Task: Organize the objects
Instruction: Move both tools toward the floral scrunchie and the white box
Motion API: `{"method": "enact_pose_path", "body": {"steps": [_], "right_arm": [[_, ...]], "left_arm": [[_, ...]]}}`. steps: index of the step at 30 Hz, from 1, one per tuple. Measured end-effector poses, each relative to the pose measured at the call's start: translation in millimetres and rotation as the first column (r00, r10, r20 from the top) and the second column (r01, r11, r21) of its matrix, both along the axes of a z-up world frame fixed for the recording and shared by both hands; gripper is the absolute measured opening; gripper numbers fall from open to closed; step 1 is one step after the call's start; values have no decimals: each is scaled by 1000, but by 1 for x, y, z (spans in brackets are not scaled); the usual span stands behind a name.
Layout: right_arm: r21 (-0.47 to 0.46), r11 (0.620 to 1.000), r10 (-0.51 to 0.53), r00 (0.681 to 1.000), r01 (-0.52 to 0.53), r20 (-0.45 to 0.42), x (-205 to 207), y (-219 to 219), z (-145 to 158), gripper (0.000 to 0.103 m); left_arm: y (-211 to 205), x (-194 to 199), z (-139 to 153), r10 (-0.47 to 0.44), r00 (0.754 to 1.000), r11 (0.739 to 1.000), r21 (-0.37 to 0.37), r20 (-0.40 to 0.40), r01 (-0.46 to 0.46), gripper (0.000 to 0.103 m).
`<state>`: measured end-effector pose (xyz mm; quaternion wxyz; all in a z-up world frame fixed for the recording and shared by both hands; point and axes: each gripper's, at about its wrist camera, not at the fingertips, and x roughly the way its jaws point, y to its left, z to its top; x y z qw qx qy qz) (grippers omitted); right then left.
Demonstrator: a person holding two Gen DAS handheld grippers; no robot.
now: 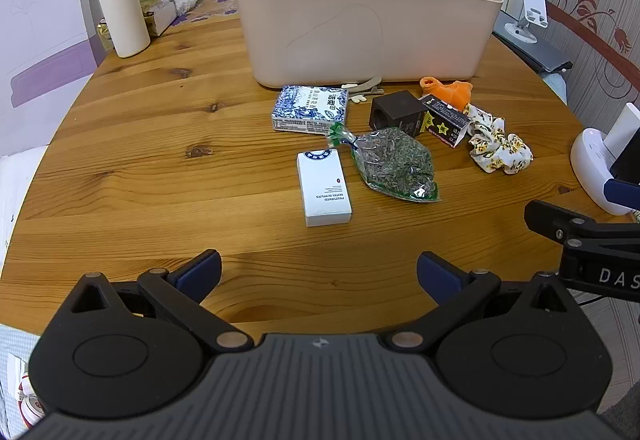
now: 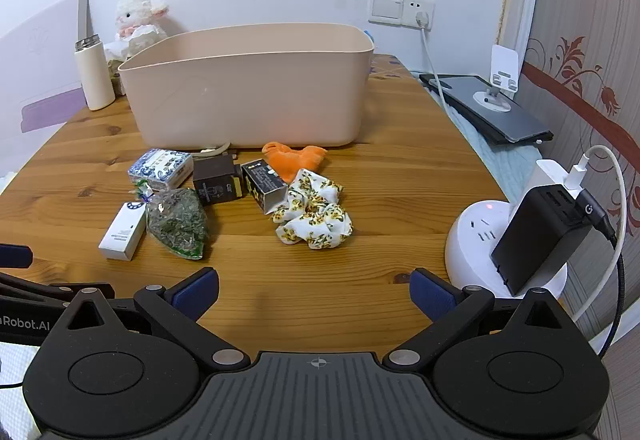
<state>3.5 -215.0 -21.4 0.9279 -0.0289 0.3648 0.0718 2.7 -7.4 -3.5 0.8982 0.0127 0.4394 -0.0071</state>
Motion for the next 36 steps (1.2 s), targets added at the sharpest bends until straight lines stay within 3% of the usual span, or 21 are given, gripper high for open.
{"method": "enact_pose_path", "body": {"steps": [36], "right_arm": [[1, 1000, -1, 1000, 1, -8, 9, -6, -1, 103]], "left_arm": [[-2, 12, -4, 0, 1000, 1000, 8, -25, 1, 103]]}}
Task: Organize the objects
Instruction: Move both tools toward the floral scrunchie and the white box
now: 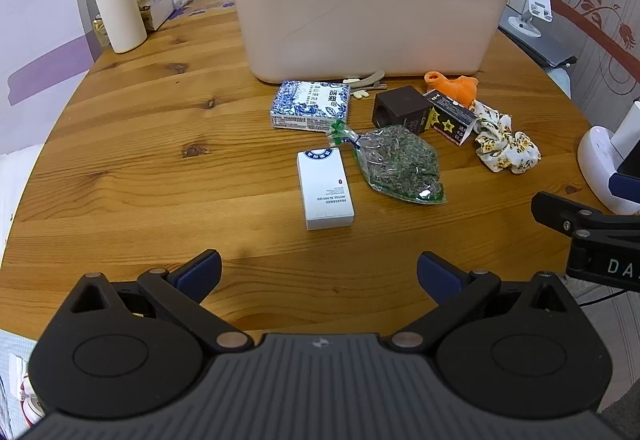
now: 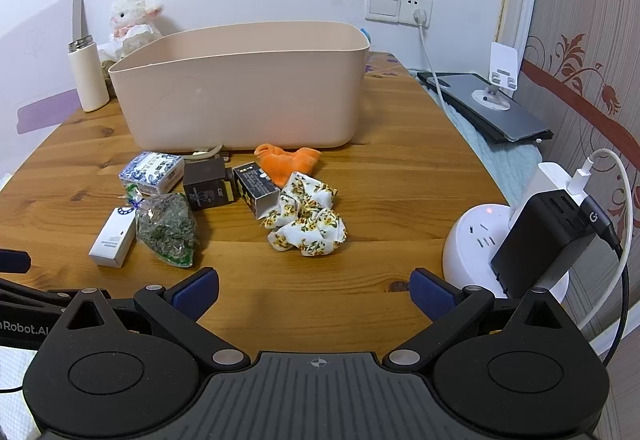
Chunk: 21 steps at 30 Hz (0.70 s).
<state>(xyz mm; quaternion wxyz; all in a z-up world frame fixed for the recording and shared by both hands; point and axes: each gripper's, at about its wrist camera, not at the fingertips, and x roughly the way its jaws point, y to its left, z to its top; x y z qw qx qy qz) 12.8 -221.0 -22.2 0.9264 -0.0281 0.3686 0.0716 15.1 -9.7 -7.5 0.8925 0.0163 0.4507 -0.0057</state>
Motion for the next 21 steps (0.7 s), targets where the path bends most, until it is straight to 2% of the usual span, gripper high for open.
{"method": "enact_pose_path", "body": {"steps": [10, 21], "right_arm": [[5, 1000, -2, 1000, 2, -6, 9, 0, -2, 103], [-9, 1000, -20, 999, 20, -33, 28, -5, -17, 103]], "left_arm": [[2, 8, -3, 9, 1000, 1000, 1, -8, -9, 103], [4, 26, -22, 35, 998, 999, -2, -54, -35, 103]]}}
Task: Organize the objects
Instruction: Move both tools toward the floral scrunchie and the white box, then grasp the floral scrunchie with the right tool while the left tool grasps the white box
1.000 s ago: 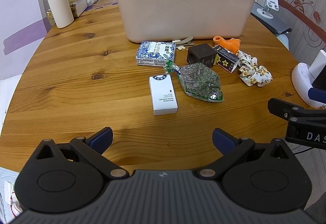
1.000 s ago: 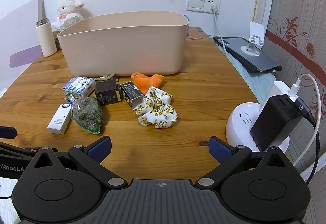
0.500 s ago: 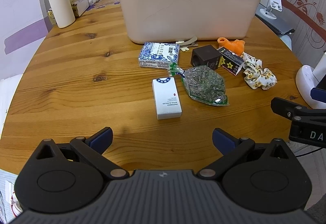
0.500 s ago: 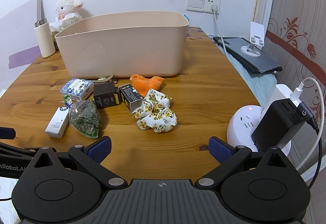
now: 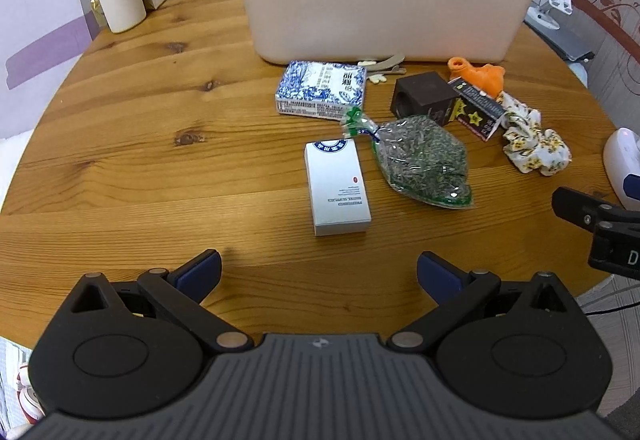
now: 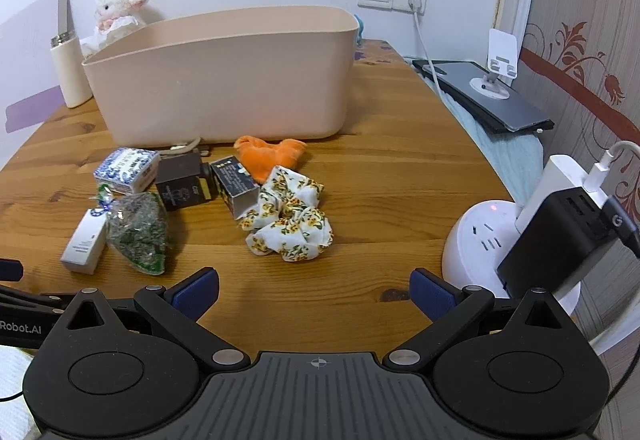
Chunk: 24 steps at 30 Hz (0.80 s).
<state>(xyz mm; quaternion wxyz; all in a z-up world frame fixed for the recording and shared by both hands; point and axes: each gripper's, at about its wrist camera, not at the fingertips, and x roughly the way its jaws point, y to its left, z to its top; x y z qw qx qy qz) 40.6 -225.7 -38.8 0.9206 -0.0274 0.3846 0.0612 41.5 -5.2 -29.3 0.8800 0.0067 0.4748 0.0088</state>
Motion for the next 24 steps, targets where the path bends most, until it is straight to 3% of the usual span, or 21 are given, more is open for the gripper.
{"method": "enact_pose_path", "body": {"steps": [11, 24], "right_arm": [[-11, 999, 33, 999, -33, -23, 26, 8, -12, 102], [-2, 998, 56, 998, -56, -19, 55, 17, -23, 87]], "left_arm": [[3, 20, -6, 2, 1000, 1000, -10, 13, -1, 103], [6, 34, -7, -28, 998, 1000, -10, 49, 28, 100]]}}
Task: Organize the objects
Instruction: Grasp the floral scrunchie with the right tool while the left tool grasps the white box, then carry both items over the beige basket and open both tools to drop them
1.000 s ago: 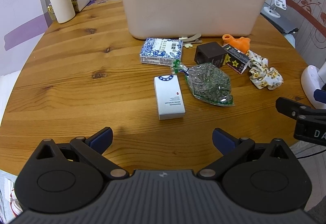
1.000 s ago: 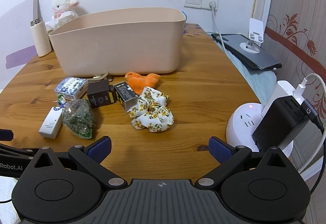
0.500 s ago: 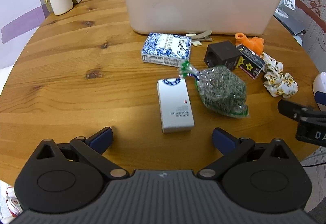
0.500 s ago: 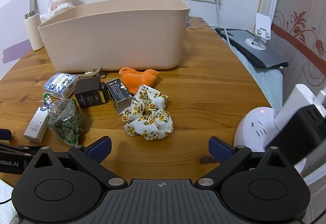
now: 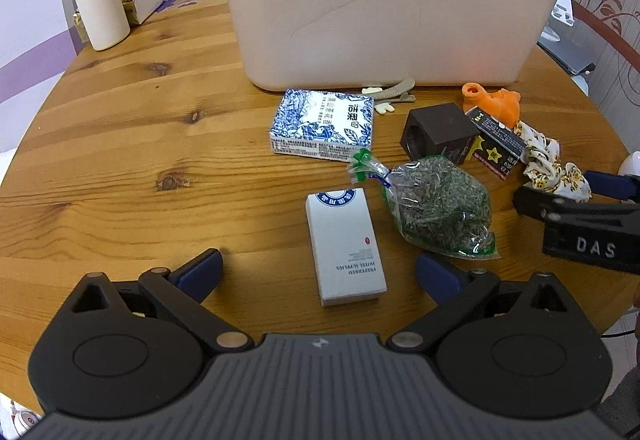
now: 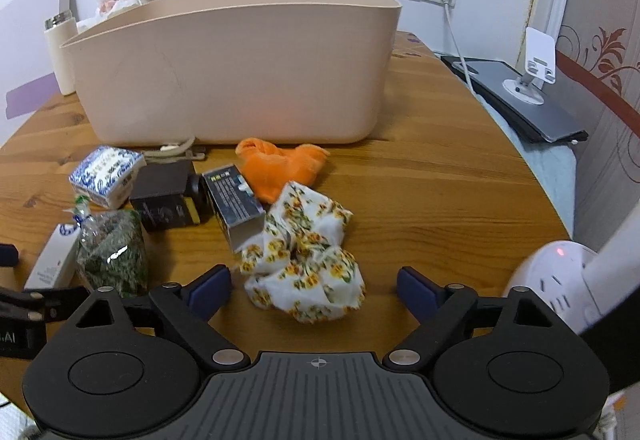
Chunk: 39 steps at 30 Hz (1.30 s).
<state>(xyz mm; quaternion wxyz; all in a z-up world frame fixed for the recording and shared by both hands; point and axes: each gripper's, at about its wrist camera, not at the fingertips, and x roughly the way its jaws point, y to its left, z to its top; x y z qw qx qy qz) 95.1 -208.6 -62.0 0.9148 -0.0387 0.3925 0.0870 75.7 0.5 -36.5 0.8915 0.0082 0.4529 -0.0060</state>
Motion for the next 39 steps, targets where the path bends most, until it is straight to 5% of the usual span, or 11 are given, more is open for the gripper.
{"method": "enact_pose_path", "body": {"steps": [8, 12, 23, 32, 39], "right_arm": [[13, 1000, 25, 999, -26, 30, -1, 10, 4, 40], [19, 999, 31, 999, -32, 30, -6, 10, 7, 22], [53, 999, 4, 986, -13, 168, -18, 1, 55, 20], [61, 998, -7, 956, -12, 295, 15, 8, 95, 20], [62, 998, -4, 939, -18, 343, 51, 17, 114, 20]], "left_arm": [[5, -1, 11, -8, 999, 1000, -16, 38, 8, 33], [7, -6, 13, -20, 999, 999, -26, 33, 21, 33], [26, -7, 63, 13, 980, 999, -37, 196, -5, 33], [21, 39, 96, 13, 951, 1000, -23, 310, -7, 33], [9, 83, 101, 2, 946, 1000, -7, 324, 1, 33]]}}
